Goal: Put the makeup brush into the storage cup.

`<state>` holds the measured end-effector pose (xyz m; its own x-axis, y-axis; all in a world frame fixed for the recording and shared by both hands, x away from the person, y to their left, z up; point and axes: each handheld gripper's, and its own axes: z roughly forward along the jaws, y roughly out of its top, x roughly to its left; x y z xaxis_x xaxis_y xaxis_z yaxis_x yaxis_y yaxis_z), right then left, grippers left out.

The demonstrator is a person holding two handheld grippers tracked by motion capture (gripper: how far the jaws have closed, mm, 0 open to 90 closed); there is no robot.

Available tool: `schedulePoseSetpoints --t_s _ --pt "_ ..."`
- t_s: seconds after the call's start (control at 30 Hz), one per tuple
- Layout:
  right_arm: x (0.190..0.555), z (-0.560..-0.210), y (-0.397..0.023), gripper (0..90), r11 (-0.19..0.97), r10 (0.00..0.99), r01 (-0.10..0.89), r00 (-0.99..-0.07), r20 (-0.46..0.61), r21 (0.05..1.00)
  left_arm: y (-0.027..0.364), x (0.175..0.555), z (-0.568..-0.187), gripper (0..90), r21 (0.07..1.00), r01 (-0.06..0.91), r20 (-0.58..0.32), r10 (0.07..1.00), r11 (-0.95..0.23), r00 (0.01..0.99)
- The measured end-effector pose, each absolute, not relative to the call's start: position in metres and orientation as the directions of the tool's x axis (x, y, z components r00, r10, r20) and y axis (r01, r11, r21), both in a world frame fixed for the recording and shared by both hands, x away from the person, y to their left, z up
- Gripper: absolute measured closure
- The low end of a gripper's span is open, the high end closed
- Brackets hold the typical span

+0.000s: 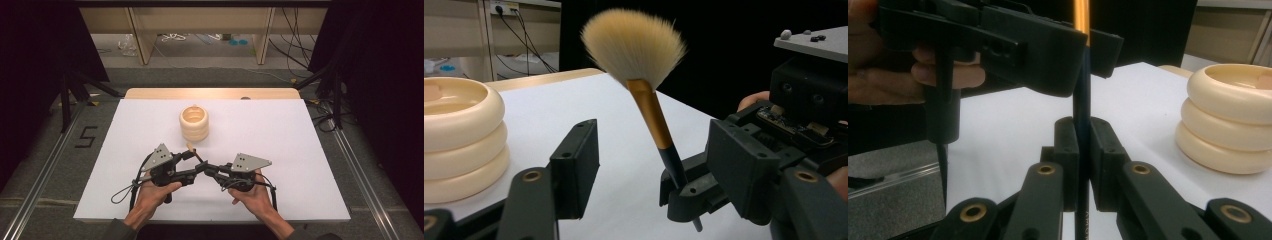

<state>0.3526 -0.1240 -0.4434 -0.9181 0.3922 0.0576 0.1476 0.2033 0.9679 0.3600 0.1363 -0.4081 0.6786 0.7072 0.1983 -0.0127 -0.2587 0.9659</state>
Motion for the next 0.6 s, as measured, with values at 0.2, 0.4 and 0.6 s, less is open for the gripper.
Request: schedulePoseSetpoints --t_s 0.2,0.4,0.6 --pt "0.3518 -0.4428 -0.1229 84.2 0.206 0.397 0.137 -0.917 0.045 0.969 0.1376 0.362 -0.4095 45.7 0.969 -0.021 0.196 0.709 -0.248 0.677" --pt "0.3513 -0.4429 -0.1219 84.2 0.196 0.388 0.139 -0.92 0.054 0.971 0.1375 0.3617 -0.4096 50.9 0.97 -0.026 0.195 0.707 -0.243 0.679" --pt "0.3517 -0.4425 -0.1217 84.2 0.193 0.385 0.128 -0.922 0.045 0.973 0.1365 0.3616 -0.41 55.5 0.97 -0.028 0.196 0.71 -0.241 0.677"
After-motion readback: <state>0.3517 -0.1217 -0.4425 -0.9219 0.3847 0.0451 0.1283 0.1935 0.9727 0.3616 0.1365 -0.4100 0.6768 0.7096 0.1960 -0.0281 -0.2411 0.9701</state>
